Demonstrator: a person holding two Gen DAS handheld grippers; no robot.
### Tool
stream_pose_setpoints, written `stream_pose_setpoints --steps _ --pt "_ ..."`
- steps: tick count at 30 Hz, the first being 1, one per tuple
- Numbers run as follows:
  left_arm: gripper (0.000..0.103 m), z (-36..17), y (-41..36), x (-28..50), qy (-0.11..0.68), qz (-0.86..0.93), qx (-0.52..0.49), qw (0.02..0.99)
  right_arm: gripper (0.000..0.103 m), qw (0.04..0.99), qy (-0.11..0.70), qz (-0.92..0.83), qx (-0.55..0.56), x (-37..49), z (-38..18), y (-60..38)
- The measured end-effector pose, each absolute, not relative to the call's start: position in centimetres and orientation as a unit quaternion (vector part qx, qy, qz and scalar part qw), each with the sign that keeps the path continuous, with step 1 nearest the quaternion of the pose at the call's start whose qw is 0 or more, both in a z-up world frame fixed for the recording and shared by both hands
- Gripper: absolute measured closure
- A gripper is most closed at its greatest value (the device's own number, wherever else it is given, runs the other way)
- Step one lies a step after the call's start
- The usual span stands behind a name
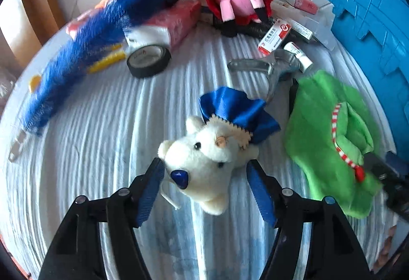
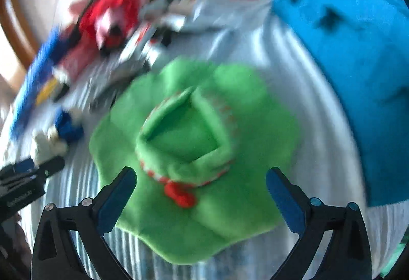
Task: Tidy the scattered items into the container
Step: 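Grasp the white mouse plush with the left tool while the right tool grasps the green hat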
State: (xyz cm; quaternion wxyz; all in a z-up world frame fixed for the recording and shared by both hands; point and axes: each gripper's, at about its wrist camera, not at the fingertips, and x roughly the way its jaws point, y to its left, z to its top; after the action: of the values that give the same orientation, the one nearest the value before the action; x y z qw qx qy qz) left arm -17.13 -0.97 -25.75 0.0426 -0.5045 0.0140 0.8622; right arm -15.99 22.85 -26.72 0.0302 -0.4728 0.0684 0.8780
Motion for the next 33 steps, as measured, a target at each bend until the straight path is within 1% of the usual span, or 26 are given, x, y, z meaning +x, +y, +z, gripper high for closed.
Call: stream_pose_setpoints --steps 2,3,5,7,8,9,11,14,16,17,18,19,20,21,22,24,25,27,30,33 --pt "0.037 -26.0 -0.5 -17.6 0.027 0.85 -0.525 0.038 0.0 0.026 0.081 0.876 -0.475 -16.3 -26.7 24.0" --pt "0.036 -26.9 -1.5 -17.1 0.027 0.846 -0.532 0.04 0.0 0.021 0.084 0.869 -0.488 -16.8 -27.1 24.2" --pt "0.036 -26.8 -1.7 -16.8 0.014 0.847 -0.529 0.04 0.0 0.011 0.083 0.859 -0.505 -17.7 -27.7 24.0" --pt "0.033 -26.4 -1.6 -16.3 0.017 0.849 -0.527 0.036 0.0 0.001 0.08 0.855 -0.512 -18.1 -28.4 23.2" --pt "0.029 -26.1 -1.6 -16.1 0.016 0.85 -0.525 0.034 0.0 0.0 0.075 0.855 -0.513 -18.2 -28.7 22.8" --pt "0.024 -26.2 -2.1 -16.2 0.015 0.851 -0.525 0.029 0.0 0.009 0.052 0.86 -0.507 -18.4 -29.0 22.2" --pt "0.02 -26.1 -1.9 -15.7 0.009 0.85 -0.526 0.021 0.0 0.017 0.014 0.87 -0.493 -18.8 -29.6 21.3" --pt "0.019 -25.7 -2.1 -15.2 0.009 0.852 -0.523 0.023 0.0 0.015 0.012 0.882 -0.47 -19.0 -29.8 21.4" --pt "0.022 -25.4 -1.8 -14.5 0.01 0.855 -0.519 0.024 0.0 0.01 0.01 0.885 -0.466 -19.4 -29.9 21.5" --pt "0.027 -25.5 -1.6 -13.4 0.009 0.856 -0.516 0.026 0.0 0.006 0.005 0.885 -0.466 -19.4 -30.0 21.5" --pt "0.035 -25.5 -1.4 -12.5 0.009 0.857 -0.515 0.027 0.002 0.002 -0.002 0.883 -0.469 -19.4 -30.0 21.4" --pt "0.041 -25.3 -1.2 -12.1 0.008 0.858 -0.513 0.028 0.004 0.001 -0.004 0.882 -0.472 -19.5 -29.8 21.4" --pt "0.054 -25.0 -1.0 -11.6 0.009 0.858 -0.513 0.028 0.014 0.0 -0.006 0.881 -0.474 -19.4 -29.6 21.3" --pt "0.062 -24.8 -0.8 -11.3 0.007 0.857 -0.514 0.032 0.026 -0.004 -0.009 0.88 -0.474 -19.4 -29.4 21.1" --pt "0.062 -25.1 -0.4 -11.7 0.007 0.855 -0.518 0.034 0.03 -0.006 -0.018 0.88 -0.475 -19.2 -29.1 20.7" --pt "0.063 -25.6 0.3 -12.1 0.013 0.852 -0.522 0.033 0.047 -0.012 -0.029 0.879 -0.476 -19.0 -28.7 20.0" --pt "0.063 -25.3 0.4 -11.7 0.017 0.854 -0.519 0.032 0.052 -0.012 -0.035 0.878 -0.476 -19.0 -28.5 19.7" --pt "0.063 -24.7 0.7 -11.9 0.021 0.859 -0.51 0.031 0.073 -0.018 -0.048 0.881 -0.47 -18.6 -27.7 19.3" --pt "0.063 -22.8 0.3 -12.3 0.019 0.871 -0.491 0.028 0.08 -0.04 -0.042 0.889 -0.454 -18.0 -25.7 19.0" --pt "0.063 -21.1 -0.2 -13.6 0.009 0.878 -0.477 0.027 0.082 -0.06 -0.045 0.897 -0.435 -17.5 -23.5 18.1"
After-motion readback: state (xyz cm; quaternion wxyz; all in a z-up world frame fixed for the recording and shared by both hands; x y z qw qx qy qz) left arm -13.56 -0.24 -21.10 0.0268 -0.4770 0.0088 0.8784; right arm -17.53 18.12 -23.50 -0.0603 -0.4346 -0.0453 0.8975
